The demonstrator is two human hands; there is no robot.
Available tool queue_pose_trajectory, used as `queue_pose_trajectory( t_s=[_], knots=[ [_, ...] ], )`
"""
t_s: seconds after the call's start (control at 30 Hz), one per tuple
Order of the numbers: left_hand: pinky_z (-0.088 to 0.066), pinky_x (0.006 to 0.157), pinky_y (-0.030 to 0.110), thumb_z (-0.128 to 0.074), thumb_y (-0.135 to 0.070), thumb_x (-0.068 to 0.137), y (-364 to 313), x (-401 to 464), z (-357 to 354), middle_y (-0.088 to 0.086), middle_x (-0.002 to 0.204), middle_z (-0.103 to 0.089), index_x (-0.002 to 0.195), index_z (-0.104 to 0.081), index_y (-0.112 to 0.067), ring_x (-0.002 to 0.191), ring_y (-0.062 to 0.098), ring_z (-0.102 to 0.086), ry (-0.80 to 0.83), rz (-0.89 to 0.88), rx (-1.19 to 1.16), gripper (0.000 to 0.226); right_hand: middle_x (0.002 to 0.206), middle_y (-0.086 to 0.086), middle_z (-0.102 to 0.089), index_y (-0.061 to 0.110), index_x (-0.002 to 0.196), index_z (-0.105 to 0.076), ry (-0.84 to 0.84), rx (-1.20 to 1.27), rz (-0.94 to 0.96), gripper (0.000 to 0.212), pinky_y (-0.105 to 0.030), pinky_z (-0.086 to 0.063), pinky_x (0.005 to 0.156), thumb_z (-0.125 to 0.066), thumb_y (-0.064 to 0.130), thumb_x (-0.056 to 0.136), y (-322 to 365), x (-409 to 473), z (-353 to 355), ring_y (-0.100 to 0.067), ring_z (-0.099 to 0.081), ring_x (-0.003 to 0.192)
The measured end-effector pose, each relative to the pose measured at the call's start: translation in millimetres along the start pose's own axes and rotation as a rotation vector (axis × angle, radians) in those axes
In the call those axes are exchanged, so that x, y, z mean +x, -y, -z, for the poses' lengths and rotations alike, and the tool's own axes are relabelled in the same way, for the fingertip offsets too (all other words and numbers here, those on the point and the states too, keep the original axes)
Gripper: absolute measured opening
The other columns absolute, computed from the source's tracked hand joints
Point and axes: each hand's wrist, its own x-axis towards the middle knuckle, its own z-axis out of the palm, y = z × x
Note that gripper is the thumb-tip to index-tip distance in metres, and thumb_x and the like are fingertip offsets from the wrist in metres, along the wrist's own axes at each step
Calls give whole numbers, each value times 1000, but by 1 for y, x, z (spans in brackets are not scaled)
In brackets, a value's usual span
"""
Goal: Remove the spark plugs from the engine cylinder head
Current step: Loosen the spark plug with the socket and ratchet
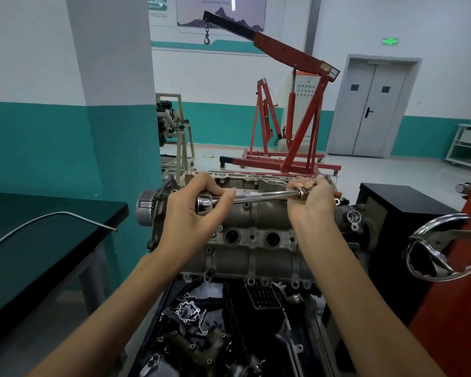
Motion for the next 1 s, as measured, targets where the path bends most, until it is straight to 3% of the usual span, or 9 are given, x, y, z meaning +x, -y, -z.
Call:
queue_pose_trajectory(
  t_s=[0.17, 0.3, 0.43, 0.57, 0.73, 0.87, 0.93, 1.0],
  knots=[
    [-41, 60, 12, -64, -12, 84, -8, -2, -6, -6, 65, -56, 72, -48, -16, 65, 4, -54, -13, -104, 72, 20, 45, 5, -35, 12, 73, -38, -26, -11, -15, 25, -16, -31, 34, -37, 9, 98, 2, -4, -2, -4, -30, 32],
    [-42, 59, 23, -63, -17, 86, -17, 0, -7, 2, 64, -57, 71, -49, -12, 64, 17, -54, -37, -49, 66, 21, 49, 4, -34, 13, 74, -37, -55, 16, 4, 24, -16, -30, 32, -37, 6, 97, 1, -6, -2, -5, -29, 29],
    [-40, 53, 28, -62, -25, 87, -28, -5, -7, -5, 63, -54, 72, -46, -18, 59, 17, -51, -33, -56, 100, 23, 50, 4, -34, 13, 79, -38, -93, 45, -27, 19, -15, -29, 32, -37, 7, 96, -4, -8, 1, -5, -28, 30],
    [-42, 50, 34, -59, -25, 86, -38, -13, -6, -1, 62, -55, 71, -50, -7, 54, 15, -52, -34, -89, 117, 25, 43, 5, -34, 13, 76, -38, -128, -46, -62, 20, -16, -27, 30, -39, 9, 95, -5, -9, -6, -5, -26, 27],
    [-42, 40, 34, -58, -18, 87, -44, -5, 2, 5, 61, -53, 67, -53, 0, 47, 22, -48, 102, -397, 317, 27, 41, 3, -34, 12, 86, -38, -202, -197, -119, 10, -15, -24, 28, -32, 7, 91, -8, -10, -2, -5, -27, 26],
    [-41, 35, 29, -60, -12, 87, -35, 3, 13, 7, 59, -53, 64, -59, 1, 43, 20, -45, 228, -630, 379, 27, 32, 5, -29, 14, 73, -32, -198, -327, -184, 19, -14, -21, 29, -28, 6, 89, -5, -9, 2, -5, -25, 23],
    [-42, 39, 29, -60, -14, 87, -33, 1, 14, 4, 60, -54, 66, -58, 0, 46, 17, -48, 214, -542, 338, 25, 34, 3, -29, 15, 74, -32, -204, -352, -168, 20, -13, -21, 29, -25, 3, 88, -6, -9, 5, -5, -23, 22],
    [-41, 45, 22, -62, -18, 87, -36, -7, 11, -5, 60, -53, 68, -53, -8, 49, 9, -48, 123, -283, 228, 23, 47, 1, -33, 14, 75, -34, -189, -323, -93, 22, -13, -23, 30, -24, -1, 88, -10, -10, 7, -5, -25, 22]
  ],
)
